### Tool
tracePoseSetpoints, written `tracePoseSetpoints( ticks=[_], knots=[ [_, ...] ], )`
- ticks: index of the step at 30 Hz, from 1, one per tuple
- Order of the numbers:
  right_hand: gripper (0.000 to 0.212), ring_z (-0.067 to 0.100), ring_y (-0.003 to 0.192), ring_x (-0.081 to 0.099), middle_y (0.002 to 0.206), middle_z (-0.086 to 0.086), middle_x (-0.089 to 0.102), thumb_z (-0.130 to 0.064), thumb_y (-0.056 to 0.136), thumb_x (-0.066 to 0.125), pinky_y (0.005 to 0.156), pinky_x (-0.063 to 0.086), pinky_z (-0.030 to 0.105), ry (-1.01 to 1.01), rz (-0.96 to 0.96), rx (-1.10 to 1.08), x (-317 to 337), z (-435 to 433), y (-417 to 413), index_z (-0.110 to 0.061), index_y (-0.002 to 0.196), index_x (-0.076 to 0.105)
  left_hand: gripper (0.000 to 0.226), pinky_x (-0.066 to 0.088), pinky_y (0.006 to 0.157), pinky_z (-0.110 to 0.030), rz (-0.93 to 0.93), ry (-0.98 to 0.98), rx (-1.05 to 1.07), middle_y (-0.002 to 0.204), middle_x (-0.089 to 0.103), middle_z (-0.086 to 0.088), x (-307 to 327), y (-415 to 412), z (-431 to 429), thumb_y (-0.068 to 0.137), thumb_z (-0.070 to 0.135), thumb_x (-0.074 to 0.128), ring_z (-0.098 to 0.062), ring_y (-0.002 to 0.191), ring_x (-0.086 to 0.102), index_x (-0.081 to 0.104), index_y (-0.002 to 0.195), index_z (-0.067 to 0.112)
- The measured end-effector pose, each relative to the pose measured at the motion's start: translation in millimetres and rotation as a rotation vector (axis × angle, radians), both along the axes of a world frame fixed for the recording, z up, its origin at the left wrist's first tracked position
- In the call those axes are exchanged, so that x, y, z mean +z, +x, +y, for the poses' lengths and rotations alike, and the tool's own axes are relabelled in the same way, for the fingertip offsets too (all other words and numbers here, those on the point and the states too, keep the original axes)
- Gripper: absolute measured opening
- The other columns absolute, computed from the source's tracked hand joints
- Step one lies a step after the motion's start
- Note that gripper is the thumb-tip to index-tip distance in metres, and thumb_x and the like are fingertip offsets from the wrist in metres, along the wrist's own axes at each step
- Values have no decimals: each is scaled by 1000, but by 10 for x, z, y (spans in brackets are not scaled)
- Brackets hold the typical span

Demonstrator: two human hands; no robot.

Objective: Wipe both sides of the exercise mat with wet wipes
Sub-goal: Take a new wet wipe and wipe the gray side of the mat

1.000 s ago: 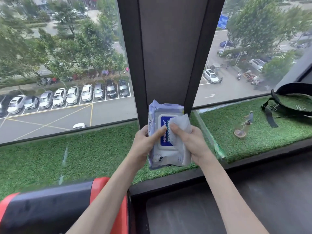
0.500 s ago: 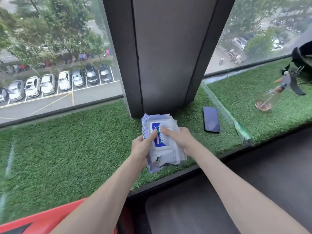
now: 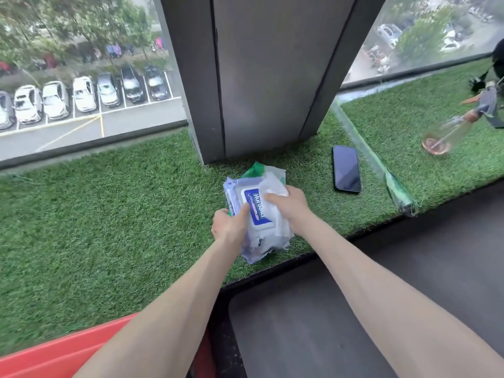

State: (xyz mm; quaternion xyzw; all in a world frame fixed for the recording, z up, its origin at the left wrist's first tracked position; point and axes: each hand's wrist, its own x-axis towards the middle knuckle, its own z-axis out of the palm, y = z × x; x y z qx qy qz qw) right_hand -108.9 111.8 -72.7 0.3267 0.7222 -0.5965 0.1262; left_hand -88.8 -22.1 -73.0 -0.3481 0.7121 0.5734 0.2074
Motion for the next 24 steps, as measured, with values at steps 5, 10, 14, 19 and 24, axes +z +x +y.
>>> tracePoseSetpoints(
  ticks=[5, 10, 14, 19, 24],
  knots=[
    [23, 26, 85, 67, 96, 10, 68, -8, 85, 68, 80, 54, 43, -146, 57, -127, 305, -12, 319, -9, 105, 58, 35, 44, 96, -37, 273, -221, 23, 123, 49, -3, 404, 248, 148, 90, 30, 65, -19, 108, 52, 53, 121, 21],
    [19, 25, 86, 67, 96, 15, 70, 0, 91, 55, 77, 54, 40, -424, 140, -81, 787, 136, 907, -3, 109, 61, 40, 53, 86, -32, 265, 229, -149, 102, 73, 1, 744, 666, 437, 88, 51, 60, -16, 98, 68, 69, 106, 17],
    [33, 32, 96, 63, 102, 24, 62, -2, 89, 49, 84, 50, 40, -641, 149, -64, 990, 482, 1401, 10, 120, 55, 54, 55, 91, -35, 177, 432, -179, 106, 74, 0, 844, 1190, 713, 79, 60, 68, -14, 100, 70, 70, 111, 17],
    [42, 34, 93, 60, 105, 27, 59, -12, 90, 40, 79, 53, 40, -717, 105, 34, 1137, 1054, 2074, 15, 119, 54, 31, 55, 92, -44, 229, 387, -212, 98, 76, -1, 1024, 1991, 1109, 81, 42, 74, -20, 97, 71, 73, 102, 20],
    [49, 34, 101, 63, 111, 30, 63, -27, 78, 51, 95, 46, 53, -441, 142, 295, 1070, 1684, 2906, 7, 113, 62, 9, 56, 83, -37, 270, 241, -217, 90, 76, 1, 1072, 2892, 1653, 90, 23, 70, -18, 91, 72, 74, 94, 16]
  ],
)
